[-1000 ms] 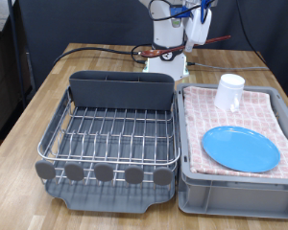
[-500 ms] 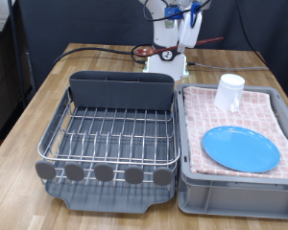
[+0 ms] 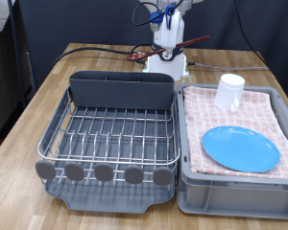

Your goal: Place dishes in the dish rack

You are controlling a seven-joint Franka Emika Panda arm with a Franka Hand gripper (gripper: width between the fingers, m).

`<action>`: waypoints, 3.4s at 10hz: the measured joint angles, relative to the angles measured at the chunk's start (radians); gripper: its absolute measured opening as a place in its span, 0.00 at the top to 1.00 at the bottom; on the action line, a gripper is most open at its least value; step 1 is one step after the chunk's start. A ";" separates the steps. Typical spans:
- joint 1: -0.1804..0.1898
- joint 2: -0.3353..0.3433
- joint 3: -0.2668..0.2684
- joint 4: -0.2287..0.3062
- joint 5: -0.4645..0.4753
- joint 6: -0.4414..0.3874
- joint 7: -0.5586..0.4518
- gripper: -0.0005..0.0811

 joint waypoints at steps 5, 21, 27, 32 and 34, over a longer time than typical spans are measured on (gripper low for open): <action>0.023 -0.008 -0.164 -0.019 0.115 0.027 -0.182 0.88; 0.076 0.203 -0.420 -0.070 0.192 0.339 -0.418 0.73; -0.073 0.182 -0.159 -0.035 -0.103 0.234 -0.097 0.03; -0.083 0.055 0.022 0.021 -0.182 0.017 0.073 0.01; -0.082 0.011 0.094 0.046 -0.188 -0.054 0.085 0.01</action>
